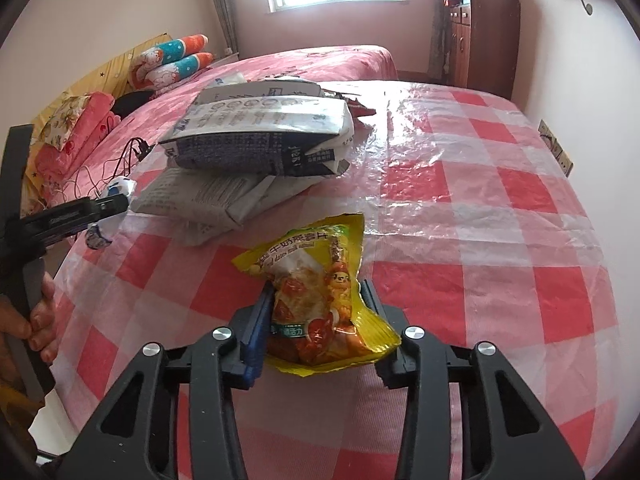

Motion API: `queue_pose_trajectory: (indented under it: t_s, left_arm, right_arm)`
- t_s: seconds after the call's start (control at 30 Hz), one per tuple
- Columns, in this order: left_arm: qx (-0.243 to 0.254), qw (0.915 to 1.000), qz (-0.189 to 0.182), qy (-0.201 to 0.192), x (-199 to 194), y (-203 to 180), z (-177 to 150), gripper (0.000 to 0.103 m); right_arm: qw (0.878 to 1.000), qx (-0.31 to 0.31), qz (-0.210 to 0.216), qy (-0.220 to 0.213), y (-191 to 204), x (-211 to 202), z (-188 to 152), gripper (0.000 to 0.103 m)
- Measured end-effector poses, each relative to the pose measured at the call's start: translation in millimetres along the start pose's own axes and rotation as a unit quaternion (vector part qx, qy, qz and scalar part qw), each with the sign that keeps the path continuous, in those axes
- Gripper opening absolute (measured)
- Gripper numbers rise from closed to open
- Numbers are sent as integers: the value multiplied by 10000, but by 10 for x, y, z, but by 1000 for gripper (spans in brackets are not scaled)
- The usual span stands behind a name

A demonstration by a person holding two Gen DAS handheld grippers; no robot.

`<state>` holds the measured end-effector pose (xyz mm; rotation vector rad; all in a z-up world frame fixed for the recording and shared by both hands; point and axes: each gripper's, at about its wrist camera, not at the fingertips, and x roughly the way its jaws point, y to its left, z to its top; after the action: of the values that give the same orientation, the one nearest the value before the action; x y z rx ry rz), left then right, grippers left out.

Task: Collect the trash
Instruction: 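Grasp the yellow chip bag with the right tool while the left tool grasps the white bottle, then carry both items to the orange bin and release them inside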

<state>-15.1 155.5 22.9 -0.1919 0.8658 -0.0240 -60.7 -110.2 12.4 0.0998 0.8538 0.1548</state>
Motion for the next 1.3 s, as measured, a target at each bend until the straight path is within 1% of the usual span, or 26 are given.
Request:
queue_pose_trajectory:
  t_s: [0.17,0.3,0.4,0.6,0.63,0.7,0.73,0.8,0.9,0.97,1.0,1.17,1.3]
  left_arm:
    - [-14,9998,-142,-107,-248,84,-120,62]
    - [-84,9995,-203,-218,-444,193,-202,62]
    - [-158,9992,-186,-317,-586,299,-248,62]
    - [-387,9976,1,-579,-904,679,-338,62]
    - [-443,9971,49,-618,-949,759,-353,62]
    - [-551,9959,152,-706,-1051,928,-388,62]
    - [-602,9950,229,-759,-1104,1015,-413,62]
    - [-696,9931,406,-848,-1195,1202,-460,62]
    - [-942,9894,656,-892,-1289,1541,-561,62]
    - [-1077,9873,780,-872,-1304,1713,-618,62]
    - [-1200,9851,891,-848,-1310,1867,-674,62]
    - [-1637,9771,1175,-682,-1266,2382,-870,62]
    - [-1823,9720,1370,-558,-1193,2647,-986,62]
  right_arm:
    - [9999,-6,93,-104,98,-165,-25,41]
    - [9993,-25,346,-118,247,-257,-18,41]
    - [9978,-104,648,-92,442,-303,23,41]
    - [9893,-411,1401,28,1040,-378,98,41]
    - [9859,-488,1599,94,1189,-366,125,41]
    - [9810,-581,1838,198,1385,-340,150,41]
    - [9766,-664,2025,288,1548,-308,171,41]
    - [9706,-764,2243,415,1765,-263,195,41]
    - [9558,-937,2696,702,2201,-135,241,41]
    - [9474,-1028,2914,834,2448,-71,253,41]
    - [9427,-1097,3018,901,2594,-33,263,41]
    - [9258,-1441,3318,1102,3209,106,271,41]
    - [9162,-1597,3447,1276,3634,254,242,44]
